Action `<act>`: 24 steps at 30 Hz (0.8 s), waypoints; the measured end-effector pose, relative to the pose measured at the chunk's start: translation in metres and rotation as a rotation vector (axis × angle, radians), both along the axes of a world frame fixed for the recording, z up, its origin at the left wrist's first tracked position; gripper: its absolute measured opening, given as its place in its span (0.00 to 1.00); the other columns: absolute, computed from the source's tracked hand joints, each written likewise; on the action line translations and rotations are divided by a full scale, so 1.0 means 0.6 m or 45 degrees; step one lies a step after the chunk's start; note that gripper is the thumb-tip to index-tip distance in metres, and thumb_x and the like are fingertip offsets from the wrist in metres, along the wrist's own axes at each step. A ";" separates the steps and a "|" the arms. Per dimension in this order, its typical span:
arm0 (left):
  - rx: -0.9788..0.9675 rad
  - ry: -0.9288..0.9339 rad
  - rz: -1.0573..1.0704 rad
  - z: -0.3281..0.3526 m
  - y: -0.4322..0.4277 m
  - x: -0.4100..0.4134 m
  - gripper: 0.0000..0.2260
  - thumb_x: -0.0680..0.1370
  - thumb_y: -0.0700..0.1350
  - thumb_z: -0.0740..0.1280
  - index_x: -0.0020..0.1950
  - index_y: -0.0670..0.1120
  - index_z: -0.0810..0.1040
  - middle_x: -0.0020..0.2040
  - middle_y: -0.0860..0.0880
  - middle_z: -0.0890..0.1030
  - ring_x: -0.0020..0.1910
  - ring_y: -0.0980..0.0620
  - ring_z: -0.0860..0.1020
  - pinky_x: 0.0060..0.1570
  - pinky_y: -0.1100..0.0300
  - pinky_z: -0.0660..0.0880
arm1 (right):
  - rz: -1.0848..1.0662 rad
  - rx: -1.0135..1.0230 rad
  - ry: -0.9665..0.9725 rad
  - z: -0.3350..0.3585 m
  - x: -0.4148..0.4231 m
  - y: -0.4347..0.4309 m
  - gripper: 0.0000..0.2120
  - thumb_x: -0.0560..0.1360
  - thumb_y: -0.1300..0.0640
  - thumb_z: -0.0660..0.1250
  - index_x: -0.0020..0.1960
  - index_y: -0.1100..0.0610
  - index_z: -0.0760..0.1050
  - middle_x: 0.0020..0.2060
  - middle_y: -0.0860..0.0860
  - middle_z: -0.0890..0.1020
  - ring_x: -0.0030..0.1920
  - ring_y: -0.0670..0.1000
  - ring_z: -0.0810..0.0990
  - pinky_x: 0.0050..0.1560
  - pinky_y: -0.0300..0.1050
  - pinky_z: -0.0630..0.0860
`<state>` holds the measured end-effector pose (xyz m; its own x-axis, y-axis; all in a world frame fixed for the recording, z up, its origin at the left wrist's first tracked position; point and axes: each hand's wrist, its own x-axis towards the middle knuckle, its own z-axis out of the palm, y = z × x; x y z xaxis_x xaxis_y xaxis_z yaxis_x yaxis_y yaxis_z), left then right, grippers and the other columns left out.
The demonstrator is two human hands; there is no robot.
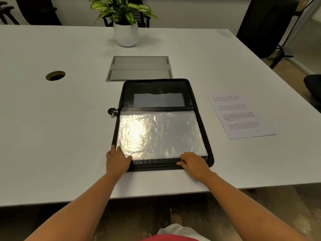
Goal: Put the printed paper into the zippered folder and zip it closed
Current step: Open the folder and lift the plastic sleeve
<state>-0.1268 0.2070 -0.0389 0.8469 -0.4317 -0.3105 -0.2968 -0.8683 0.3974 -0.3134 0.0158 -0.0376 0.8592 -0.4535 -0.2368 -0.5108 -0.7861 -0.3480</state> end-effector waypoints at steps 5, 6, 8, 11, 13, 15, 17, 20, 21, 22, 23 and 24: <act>0.094 0.042 0.008 0.012 -0.013 -0.001 0.29 0.78 0.52 0.62 0.73 0.39 0.58 0.75 0.38 0.55 0.71 0.37 0.58 0.68 0.49 0.60 | 0.009 -0.002 0.092 0.015 -0.005 -0.013 0.15 0.78 0.48 0.59 0.50 0.60 0.75 0.44 0.53 0.74 0.44 0.48 0.69 0.43 0.42 0.67; 0.116 0.046 0.016 0.015 -0.017 -0.001 0.28 0.78 0.52 0.62 0.72 0.39 0.60 0.74 0.39 0.57 0.70 0.37 0.60 0.66 0.49 0.62 | 0.015 -0.004 0.108 0.018 -0.006 -0.017 0.14 0.78 0.48 0.59 0.49 0.59 0.75 0.44 0.53 0.75 0.43 0.48 0.69 0.43 0.42 0.67; 0.171 0.031 0.049 0.022 -0.026 -0.005 0.26 0.77 0.54 0.61 0.70 0.41 0.63 0.72 0.41 0.60 0.68 0.39 0.63 0.65 0.49 0.64 | 0.007 0.023 0.111 0.024 -0.010 -0.024 0.12 0.77 0.48 0.60 0.43 0.55 0.72 0.42 0.51 0.72 0.41 0.48 0.70 0.39 0.41 0.67; 0.236 -0.065 0.011 0.025 -0.048 -0.015 0.28 0.77 0.56 0.61 0.72 0.44 0.60 0.76 0.42 0.54 0.74 0.39 0.54 0.70 0.44 0.55 | -0.064 0.072 0.035 0.030 -0.015 -0.035 0.16 0.76 0.45 0.61 0.34 0.52 0.66 0.37 0.49 0.72 0.32 0.45 0.69 0.31 0.36 0.63; 0.190 -0.105 -0.106 0.021 -0.064 -0.022 0.29 0.77 0.55 0.61 0.74 0.45 0.57 0.77 0.43 0.50 0.75 0.40 0.49 0.71 0.42 0.51 | -0.166 0.064 -0.115 0.030 -0.017 -0.041 0.16 0.77 0.47 0.62 0.33 0.54 0.68 0.36 0.49 0.73 0.33 0.46 0.70 0.31 0.37 0.63; 0.099 -0.069 -0.199 0.017 -0.090 -0.033 0.29 0.77 0.53 0.63 0.74 0.45 0.57 0.77 0.43 0.49 0.76 0.42 0.48 0.72 0.43 0.52 | -0.278 0.025 -0.289 0.030 -0.020 -0.057 0.12 0.77 0.52 0.62 0.39 0.59 0.74 0.39 0.53 0.78 0.39 0.48 0.73 0.37 0.37 0.67; 0.068 -0.040 -0.280 0.015 -0.117 -0.048 0.30 0.77 0.51 0.63 0.75 0.45 0.56 0.77 0.44 0.48 0.76 0.44 0.48 0.72 0.43 0.53 | -0.334 0.004 -0.351 0.028 -0.022 -0.076 0.10 0.77 0.55 0.63 0.53 0.60 0.76 0.50 0.56 0.79 0.50 0.51 0.76 0.46 0.39 0.71; 0.093 -0.024 -0.383 0.016 -0.159 -0.073 0.30 0.78 0.51 0.62 0.76 0.45 0.53 0.78 0.46 0.46 0.76 0.44 0.46 0.72 0.42 0.52 | -0.332 0.029 -0.192 0.024 -0.028 -0.100 0.21 0.78 0.54 0.61 0.70 0.58 0.64 0.68 0.55 0.69 0.67 0.53 0.69 0.65 0.43 0.67; 0.100 -0.014 -0.414 0.017 -0.170 -0.080 0.30 0.78 0.51 0.62 0.76 0.46 0.53 0.78 0.46 0.45 0.76 0.44 0.45 0.72 0.42 0.52 | -0.317 0.037 -0.156 0.022 -0.028 -0.104 0.23 0.78 0.54 0.60 0.71 0.58 0.62 0.70 0.55 0.67 0.69 0.53 0.67 0.67 0.42 0.65; 0.111 0.001 -0.445 0.018 -0.181 -0.085 0.30 0.78 0.51 0.61 0.76 0.46 0.52 0.78 0.46 0.45 0.76 0.44 0.45 0.72 0.42 0.52 | -0.296 0.035 -0.137 0.019 -0.028 -0.106 0.23 0.79 0.54 0.59 0.71 0.57 0.61 0.70 0.55 0.67 0.69 0.53 0.66 0.67 0.42 0.64; 0.128 0.020 -0.470 0.019 -0.190 -0.091 0.30 0.78 0.51 0.61 0.76 0.47 0.53 0.78 0.47 0.45 0.76 0.43 0.45 0.72 0.41 0.53 | -0.275 0.021 -0.133 0.017 -0.026 -0.107 0.22 0.79 0.54 0.59 0.71 0.57 0.62 0.70 0.55 0.67 0.69 0.53 0.67 0.67 0.41 0.64; 0.156 0.033 -0.489 0.020 -0.197 -0.096 0.30 0.78 0.52 0.61 0.76 0.48 0.53 0.78 0.47 0.46 0.76 0.42 0.45 0.71 0.39 0.53 | -0.263 0.012 -0.135 0.016 -0.024 -0.107 0.22 0.79 0.54 0.59 0.71 0.56 0.62 0.70 0.55 0.67 0.69 0.53 0.67 0.68 0.41 0.64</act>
